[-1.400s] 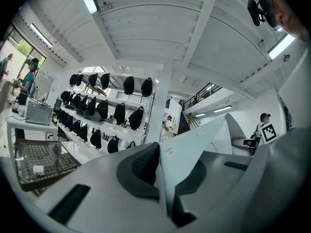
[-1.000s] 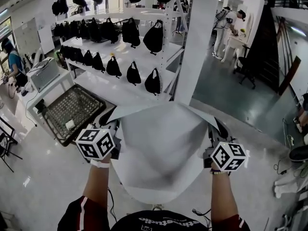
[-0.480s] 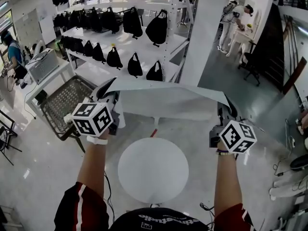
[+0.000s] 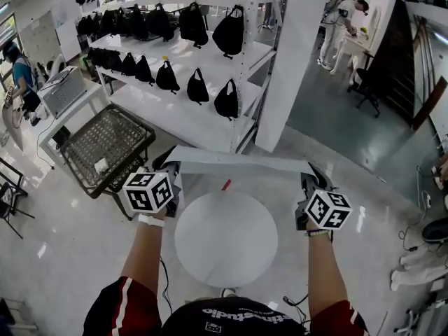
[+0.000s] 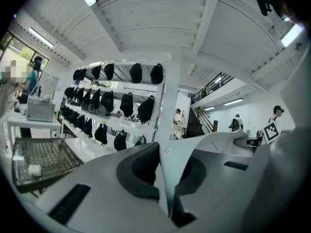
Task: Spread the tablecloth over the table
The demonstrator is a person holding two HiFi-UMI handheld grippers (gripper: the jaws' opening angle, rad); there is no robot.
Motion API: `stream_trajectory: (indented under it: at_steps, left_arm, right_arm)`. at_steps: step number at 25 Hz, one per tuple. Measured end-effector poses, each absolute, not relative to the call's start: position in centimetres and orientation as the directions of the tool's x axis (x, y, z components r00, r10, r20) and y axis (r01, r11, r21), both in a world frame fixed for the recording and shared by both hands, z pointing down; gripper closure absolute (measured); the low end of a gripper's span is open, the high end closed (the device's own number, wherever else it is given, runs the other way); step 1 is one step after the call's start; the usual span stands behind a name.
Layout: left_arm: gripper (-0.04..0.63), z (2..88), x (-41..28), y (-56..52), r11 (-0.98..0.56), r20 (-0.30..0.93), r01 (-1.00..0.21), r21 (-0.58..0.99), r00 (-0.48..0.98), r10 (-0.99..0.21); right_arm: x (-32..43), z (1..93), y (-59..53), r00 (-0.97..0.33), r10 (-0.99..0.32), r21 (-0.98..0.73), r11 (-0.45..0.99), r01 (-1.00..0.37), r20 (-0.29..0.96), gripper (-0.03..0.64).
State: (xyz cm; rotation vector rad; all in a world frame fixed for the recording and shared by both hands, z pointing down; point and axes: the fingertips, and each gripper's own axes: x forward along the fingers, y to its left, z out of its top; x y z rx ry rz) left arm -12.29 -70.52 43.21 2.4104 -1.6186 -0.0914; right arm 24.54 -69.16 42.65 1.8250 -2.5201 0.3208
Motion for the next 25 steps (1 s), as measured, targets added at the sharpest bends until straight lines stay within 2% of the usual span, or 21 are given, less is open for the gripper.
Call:
stream_trajectory:
  at_steps: [6,25]
  left_arm:
    - [0.577,49.1,-11.6,-66.4,-0.350,0.175,-0.888,0.297,0.411,-0.895]
    - [0.575,54.9,-12.7,-54.8,-0.383,0.285,-0.874,0.298,0.464,-0.839]
  right_arm:
    - [25.1,48.7,-65.6,-0.318,-0.917,-0.215,0.270,-0.939,0.238,0.591]
    - [23.9,54.1,-53.6,-0.311,-0.892,-0.232,0.243,-0.942,0.328,0.591]
